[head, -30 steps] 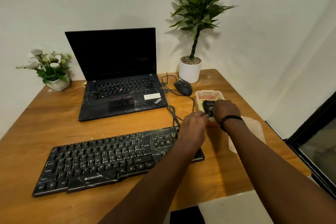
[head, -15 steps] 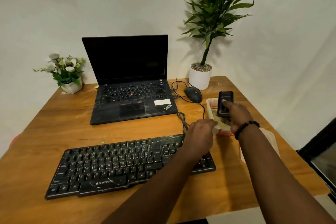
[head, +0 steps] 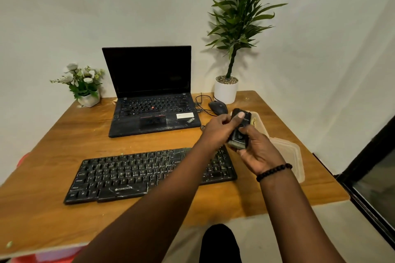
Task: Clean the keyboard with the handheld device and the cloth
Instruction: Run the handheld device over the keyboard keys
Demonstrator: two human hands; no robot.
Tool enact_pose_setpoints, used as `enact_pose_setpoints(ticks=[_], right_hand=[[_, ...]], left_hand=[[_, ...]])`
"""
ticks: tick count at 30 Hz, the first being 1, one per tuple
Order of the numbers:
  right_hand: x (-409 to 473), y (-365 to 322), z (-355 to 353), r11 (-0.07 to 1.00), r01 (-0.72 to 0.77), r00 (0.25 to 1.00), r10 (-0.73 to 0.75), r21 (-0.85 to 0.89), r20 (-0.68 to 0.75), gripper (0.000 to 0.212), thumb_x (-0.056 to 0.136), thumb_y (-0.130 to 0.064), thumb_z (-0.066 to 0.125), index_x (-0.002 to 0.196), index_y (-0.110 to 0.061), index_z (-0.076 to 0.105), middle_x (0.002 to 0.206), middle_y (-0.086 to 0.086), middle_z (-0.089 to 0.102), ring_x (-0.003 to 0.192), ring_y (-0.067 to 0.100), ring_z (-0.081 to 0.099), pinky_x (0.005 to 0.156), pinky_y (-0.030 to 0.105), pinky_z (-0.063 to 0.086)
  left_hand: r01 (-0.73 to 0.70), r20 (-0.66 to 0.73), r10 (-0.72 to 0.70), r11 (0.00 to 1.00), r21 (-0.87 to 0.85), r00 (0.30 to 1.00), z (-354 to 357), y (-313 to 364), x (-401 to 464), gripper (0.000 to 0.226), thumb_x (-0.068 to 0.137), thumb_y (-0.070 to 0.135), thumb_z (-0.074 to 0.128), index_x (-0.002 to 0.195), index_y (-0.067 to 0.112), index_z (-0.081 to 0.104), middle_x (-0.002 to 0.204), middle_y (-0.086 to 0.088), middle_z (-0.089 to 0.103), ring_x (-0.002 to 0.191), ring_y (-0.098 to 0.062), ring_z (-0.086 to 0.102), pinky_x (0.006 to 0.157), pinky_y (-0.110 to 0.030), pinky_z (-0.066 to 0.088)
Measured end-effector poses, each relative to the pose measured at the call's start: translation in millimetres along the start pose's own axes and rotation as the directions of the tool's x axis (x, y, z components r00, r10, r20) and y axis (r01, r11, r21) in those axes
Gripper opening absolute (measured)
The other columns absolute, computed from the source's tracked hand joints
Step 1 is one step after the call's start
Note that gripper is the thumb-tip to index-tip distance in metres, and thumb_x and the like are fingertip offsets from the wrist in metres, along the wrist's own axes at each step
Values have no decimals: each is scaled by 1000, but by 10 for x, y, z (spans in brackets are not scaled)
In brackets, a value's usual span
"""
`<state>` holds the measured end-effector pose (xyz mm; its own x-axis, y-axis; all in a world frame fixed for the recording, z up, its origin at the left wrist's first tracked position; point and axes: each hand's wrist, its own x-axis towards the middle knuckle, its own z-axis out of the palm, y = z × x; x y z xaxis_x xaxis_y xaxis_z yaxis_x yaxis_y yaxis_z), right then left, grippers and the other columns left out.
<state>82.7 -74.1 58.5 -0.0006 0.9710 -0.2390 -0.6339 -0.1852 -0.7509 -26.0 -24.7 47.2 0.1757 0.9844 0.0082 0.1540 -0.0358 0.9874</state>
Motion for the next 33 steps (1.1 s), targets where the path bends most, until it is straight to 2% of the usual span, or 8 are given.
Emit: enact_pose_setpoints(ticks=[4, 11, 15, 20, 22, 25, 27, 33], right_hand=[[-176, 111, -4, 996, -21, 997, 27, -92, 71, 25, 89, 7, 51, 112, 1, 58, 103, 18, 67, 96, 28, 66, 72, 39, 57], [-290, 247, -155, 946, 6, 996, 22, -324, 82, 35, 88, -3, 60, 122, -10, 58, 97, 5, 70, 90, 19, 65, 60, 24, 52], [-292, 242, -183, 871, 54, 993, 6, -488, 121, 29, 89, -7, 62, 118, -8, 61, 92, 3, 72, 79, 11, 67, 56, 19, 48], [-232, 295, -334, 899, 185, 981, -193, -398, 20, 36, 84, -7, 67, 119, -11, 60, 108, 8, 70, 95, 20, 65, 74, 31, 49], [-227, 325, -416, 914, 221, 961, -264, -339, -85, 44, 81, -6, 71, 123, -11, 59, 112, 10, 69, 98, 23, 65, 75, 33, 51], [-220, 403, -493, 884, 254, 922, -344, -393, -180, 44, 77, -4, 75, 116, -18, 62, 111, 8, 69, 100, 23, 67, 79, 34, 54], [-212, 465, -517, 837, 257, 899, -391, -484, -199, 40, 74, -5, 78, 106, -25, 62, 108, 3, 70, 97, 16, 67, 86, 37, 55], [-187, 545, -580, 664, 194, 857, -473, -722, -205, 34, 66, -25, 84, 92, -34, 63, 98, -10, 69, 97, 14, 64, 94, 45, 51]], left_hand=[[21, -30, -27, 987, -160, 999, -14, -33, -166, 39, 89, 44, 73, 86, 5, 68, 82, -12, 69, 76, -23, 65, 76, -40, 50], [-86, -17, 88, 993, 78, 996, -89, -94, -368, 55, 90, 52, 67, 91, -4, 65, 84, -19, 71, 70, -21, 63, 70, -47, 53], [-56, 71, 53, 998, 39, 996, -186, -120, -384, 58, 89, 54, 67, 97, -3, 67, 92, -24, 71, 76, -26, 67, 79, -56, 55], [-105, 150, 74, 972, 211, 986, -475, -176, -407, 49, 100, 55, 49, 124, 15, 62, 121, -2, 66, 109, -17, 62, 92, -38, 49], [-106, 196, 25, 904, 414, 980, -687, -324, -363, 68, 92, 59, 59, 145, 18, 45, 142, -8, 52, 126, -22, 51, 102, -42, 45], [-124, 268, -176, 571, 812, 947, -959, -549, -346, 119, 73, 71, 71, 160, 18, 8, 167, -15, 8, 152, -38, 6, 120, -59, 12], [-166, 299, -285, 410, 897, 911, -1041, -629, -351, 137, 66, 75, 74, 160, 18, -7, 167, -15, -10, 151, -40, -12, 120, -60, -1], [-209, 309, -361, 290, 934, 880, -1057, -754, -315, 146, 60, 79, 75, 159, 15, -10, 167, -12, -10, 152, -40, -8, 122, -59, 3]])
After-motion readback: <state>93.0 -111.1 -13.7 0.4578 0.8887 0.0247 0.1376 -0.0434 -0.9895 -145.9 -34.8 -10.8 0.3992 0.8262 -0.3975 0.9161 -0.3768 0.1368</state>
